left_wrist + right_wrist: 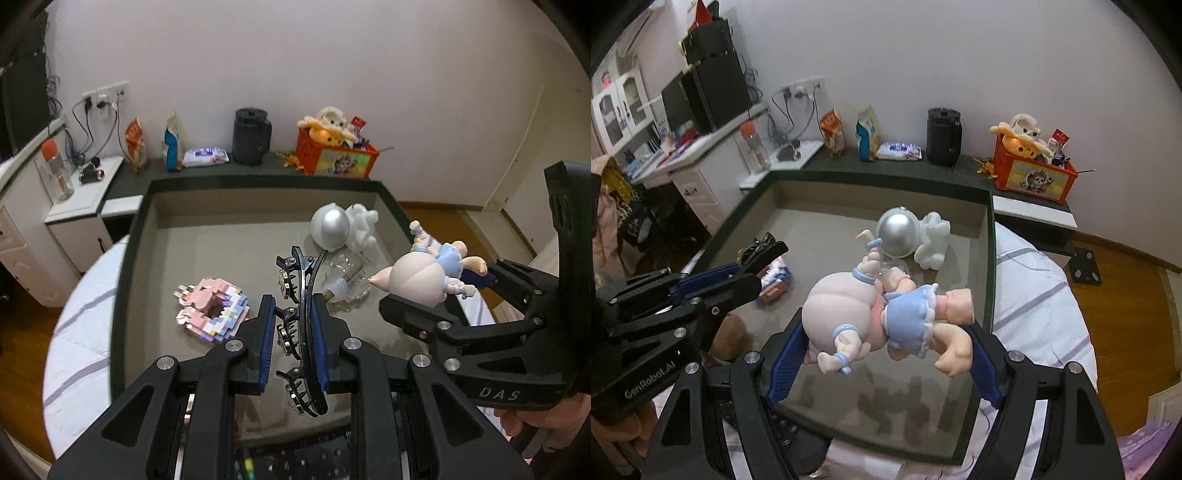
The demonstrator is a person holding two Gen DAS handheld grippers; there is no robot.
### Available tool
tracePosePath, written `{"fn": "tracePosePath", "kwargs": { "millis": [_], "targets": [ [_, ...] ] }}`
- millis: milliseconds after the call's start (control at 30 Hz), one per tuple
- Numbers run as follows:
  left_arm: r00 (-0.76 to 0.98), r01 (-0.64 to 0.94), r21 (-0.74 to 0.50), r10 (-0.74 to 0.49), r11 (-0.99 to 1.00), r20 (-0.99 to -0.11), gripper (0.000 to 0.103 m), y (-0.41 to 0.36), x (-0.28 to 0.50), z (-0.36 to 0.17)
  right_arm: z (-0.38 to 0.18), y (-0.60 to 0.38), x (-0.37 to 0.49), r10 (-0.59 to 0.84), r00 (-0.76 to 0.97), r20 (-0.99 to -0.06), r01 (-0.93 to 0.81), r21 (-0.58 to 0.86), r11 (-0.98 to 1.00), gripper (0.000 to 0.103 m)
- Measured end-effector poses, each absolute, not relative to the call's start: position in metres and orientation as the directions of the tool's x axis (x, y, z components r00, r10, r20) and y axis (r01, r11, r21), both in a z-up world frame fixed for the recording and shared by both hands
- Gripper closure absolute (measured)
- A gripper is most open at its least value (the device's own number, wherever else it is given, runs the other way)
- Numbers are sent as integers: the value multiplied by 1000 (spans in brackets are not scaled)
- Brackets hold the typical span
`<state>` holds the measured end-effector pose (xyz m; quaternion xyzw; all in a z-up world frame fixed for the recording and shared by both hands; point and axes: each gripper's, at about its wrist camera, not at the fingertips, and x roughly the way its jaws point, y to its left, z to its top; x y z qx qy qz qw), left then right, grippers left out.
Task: Organize rigid objects
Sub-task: 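Carry the hair clip and baby doll into the box and open both grippers, then withdraw both grippers from the box back over the bed cover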
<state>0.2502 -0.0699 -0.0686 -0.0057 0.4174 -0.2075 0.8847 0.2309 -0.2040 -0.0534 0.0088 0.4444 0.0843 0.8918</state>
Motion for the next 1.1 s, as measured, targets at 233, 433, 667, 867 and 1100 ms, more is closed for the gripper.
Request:
{"fn": "tracePosePath", "kwargs": {
  "millis": [233, 433, 667, 867, 1100],
  "targets": [
    [523, 365, -159, -344, 917, -780, 83, -78, 259, -90, -79, -200, 243, 139, 535, -833, -154, 66, 986, 24],
    [551, 288, -107, -256, 952, -794, 44, -65, 260, -94, -82, -197, 242, 85, 556, -827, -142, 7, 990, 21],
    [635, 243, -170, -289, 955, -716, 1, -33, 236, -66, -72, -204, 234, 149, 567, -810, -129, 91, 987, 13],
    [708, 233, -116, -250, 966, -660, 0, -22, 196, -38, -48, -227, 205, 318, 610, -726, -104, 324, 940, 0],
    [727, 224, -110, -241, 968, -643, 0, -11, 153, -22, -16, -218, 150, 264, 674, -690, -91, 277, 956, 0]
  ]
}}
